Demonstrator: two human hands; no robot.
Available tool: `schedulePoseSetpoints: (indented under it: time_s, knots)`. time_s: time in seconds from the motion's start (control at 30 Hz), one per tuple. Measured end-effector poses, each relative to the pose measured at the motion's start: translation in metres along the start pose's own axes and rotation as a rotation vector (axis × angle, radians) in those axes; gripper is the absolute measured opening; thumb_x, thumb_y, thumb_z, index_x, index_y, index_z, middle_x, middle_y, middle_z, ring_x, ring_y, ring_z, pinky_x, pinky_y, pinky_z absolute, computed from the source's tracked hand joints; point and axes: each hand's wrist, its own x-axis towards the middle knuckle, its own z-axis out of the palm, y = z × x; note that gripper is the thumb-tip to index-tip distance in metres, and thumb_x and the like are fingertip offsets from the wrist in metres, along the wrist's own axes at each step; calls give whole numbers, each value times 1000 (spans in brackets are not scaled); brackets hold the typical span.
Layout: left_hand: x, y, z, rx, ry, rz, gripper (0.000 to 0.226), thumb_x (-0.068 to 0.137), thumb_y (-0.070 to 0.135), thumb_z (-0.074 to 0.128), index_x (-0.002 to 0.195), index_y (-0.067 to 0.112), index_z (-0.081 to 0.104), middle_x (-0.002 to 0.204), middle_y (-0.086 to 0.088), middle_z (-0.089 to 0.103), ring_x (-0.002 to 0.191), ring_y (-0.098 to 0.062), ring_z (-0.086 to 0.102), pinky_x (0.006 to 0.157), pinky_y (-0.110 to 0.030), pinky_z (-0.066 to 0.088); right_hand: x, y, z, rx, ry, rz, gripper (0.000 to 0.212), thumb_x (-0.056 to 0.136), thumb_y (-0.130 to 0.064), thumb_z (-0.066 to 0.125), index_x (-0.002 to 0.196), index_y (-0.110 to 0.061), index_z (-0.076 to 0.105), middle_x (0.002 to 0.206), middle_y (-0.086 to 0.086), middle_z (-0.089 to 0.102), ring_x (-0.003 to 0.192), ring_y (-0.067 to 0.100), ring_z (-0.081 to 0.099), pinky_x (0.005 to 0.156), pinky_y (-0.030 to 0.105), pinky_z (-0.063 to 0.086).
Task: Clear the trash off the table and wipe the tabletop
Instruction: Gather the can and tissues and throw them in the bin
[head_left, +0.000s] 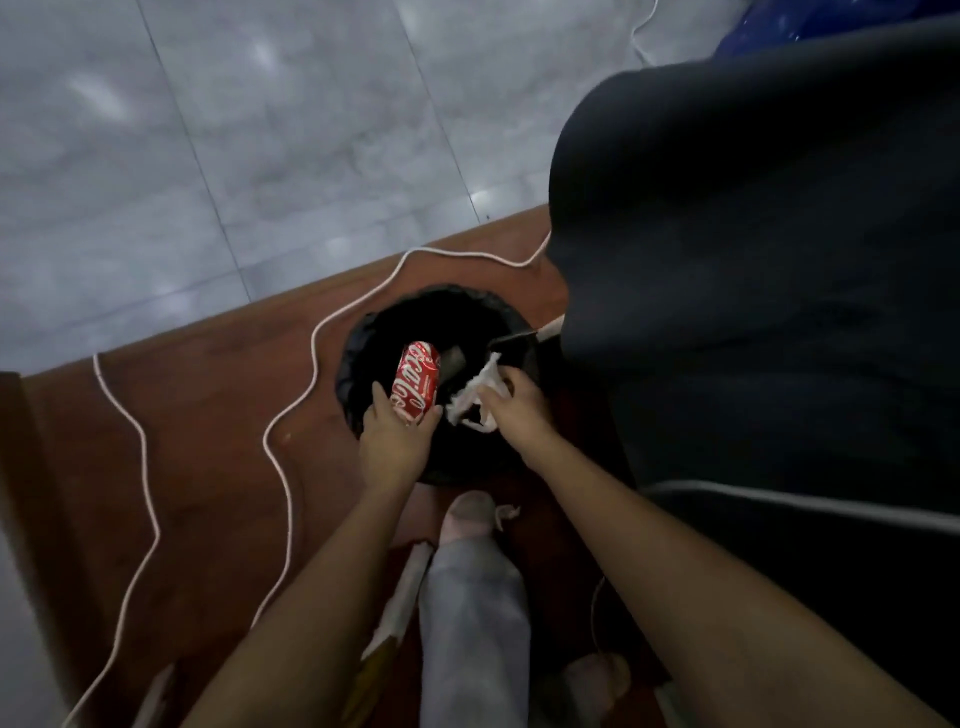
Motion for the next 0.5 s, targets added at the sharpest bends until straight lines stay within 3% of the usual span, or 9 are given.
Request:
schedulePoseSetpoints:
  time_s: [0.07, 0.13, 0.3, 0.4, 0.5]
  knots:
    - [-2, -5, 2, -12, -43, -7, 82, 88, 42, 57, 149, 5, 15, 151, -20, 30, 136, -36, 34, 107, -41, 32, 4, 1, 4, -5, -67, 66, 44, 97, -21, 49, 140, -14, 43, 136, 10, 53, 119, 25, 53, 80, 19, 46]
    - [-9, -8, -1, -9, -64, -3, 71, 92, 33, 51, 148, 5, 17, 152, -17, 29, 138, -34, 32, 108, -41, 32, 2, -4, 0, -53, -56, 116, 49, 99, -24, 44, 146, -14, 34, 148, 8, 41, 131, 28, 43, 97, 30, 40]
    - [-38, 2, -15, 16, -89, 72, 60, 91, 19, 49, 145, 5, 27, 148, -16, 36, 136, -32, 36, 109, -42, 34, -17, -25, -53, -137, 183, 41, 38, 96, -23, 46, 133, -13, 50, 133, 10, 56, 121, 32, 52, 94, 36, 42]
    - [-64, 19, -27, 44, -93, 118, 58, 90, 19, 49, 143, 5, 31, 146, -16, 40, 133, -32, 39, 106, -44, 38, -46, -33, -83, -185, 124, 58, 26, 97, -23, 44, 114, -10, 59, 103, 10, 61, 103, 32, 56, 78, 32, 40]
    - [-103, 37, -36, 83, -127, 172, 57, 91, 19, 49, 143, 4, 31, 144, -17, 40, 131, -32, 41, 103, -43, 39, -88, -29, -105, -137, 118, 100, 32, 98, -23, 44, 122, -5, 57, 119, 15, 59, 110, 33, 55, 88, 38, 45]
